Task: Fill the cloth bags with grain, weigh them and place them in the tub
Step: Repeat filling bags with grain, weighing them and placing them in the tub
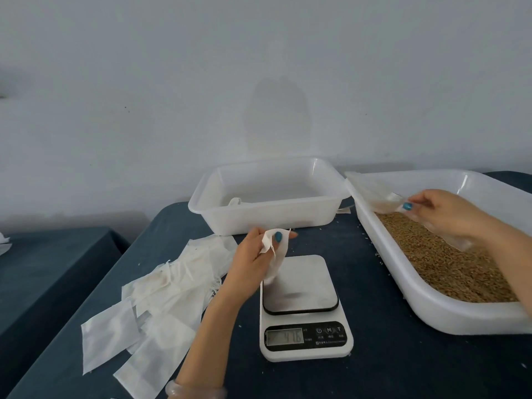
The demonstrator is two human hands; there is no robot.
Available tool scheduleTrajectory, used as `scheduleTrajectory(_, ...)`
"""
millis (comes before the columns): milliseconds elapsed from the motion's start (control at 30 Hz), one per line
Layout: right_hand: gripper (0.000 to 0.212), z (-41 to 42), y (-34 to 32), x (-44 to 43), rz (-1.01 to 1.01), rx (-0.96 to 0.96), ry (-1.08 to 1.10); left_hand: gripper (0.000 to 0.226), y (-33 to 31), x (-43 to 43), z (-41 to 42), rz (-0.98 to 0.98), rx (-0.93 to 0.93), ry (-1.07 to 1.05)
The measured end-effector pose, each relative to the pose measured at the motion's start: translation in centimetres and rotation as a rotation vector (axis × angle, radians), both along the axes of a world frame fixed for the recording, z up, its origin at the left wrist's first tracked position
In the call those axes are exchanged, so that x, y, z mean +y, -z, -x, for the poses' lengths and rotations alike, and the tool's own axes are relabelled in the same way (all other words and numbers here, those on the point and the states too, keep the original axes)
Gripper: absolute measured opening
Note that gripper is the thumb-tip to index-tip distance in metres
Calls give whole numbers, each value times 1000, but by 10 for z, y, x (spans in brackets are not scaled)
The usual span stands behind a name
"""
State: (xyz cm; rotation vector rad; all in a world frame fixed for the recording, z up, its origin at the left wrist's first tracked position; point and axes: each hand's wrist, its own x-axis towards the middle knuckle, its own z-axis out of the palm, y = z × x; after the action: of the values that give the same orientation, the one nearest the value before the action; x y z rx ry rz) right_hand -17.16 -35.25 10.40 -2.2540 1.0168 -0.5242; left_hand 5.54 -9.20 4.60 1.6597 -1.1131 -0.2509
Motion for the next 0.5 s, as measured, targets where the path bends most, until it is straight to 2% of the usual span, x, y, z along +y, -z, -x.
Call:
scheduleTrajectory(67, 17, 6, 5, -8, 77, 217, 103, 41, 0, -1, -5, -1, 38, -66)
scheduleTrajectory(167, 34, 12, 9, -11, 161, 593, 148, 24, 2, -3, -5, 43, 90, -49)
scheduleTrajectory(233, 36, 11, 9, -5, 225, 834, 123, 26, 2, -6, 0, 74, 101, 5)
scheduleTrajectory(300, 37, 9, 5, 3, 267, 956, 97, 36, 5, -9, 4, 42, 22, 23)
scheduleTrajectory(400, 36, 3, -5, 15, 348, 889, 126, 35, 12, -10, 2, -104, -122, -2)
scheduleTrajectory(500, 21, -10, -13, 38, 518, 551, 133, 26, 16, -8, -3, -111, -121, -32)
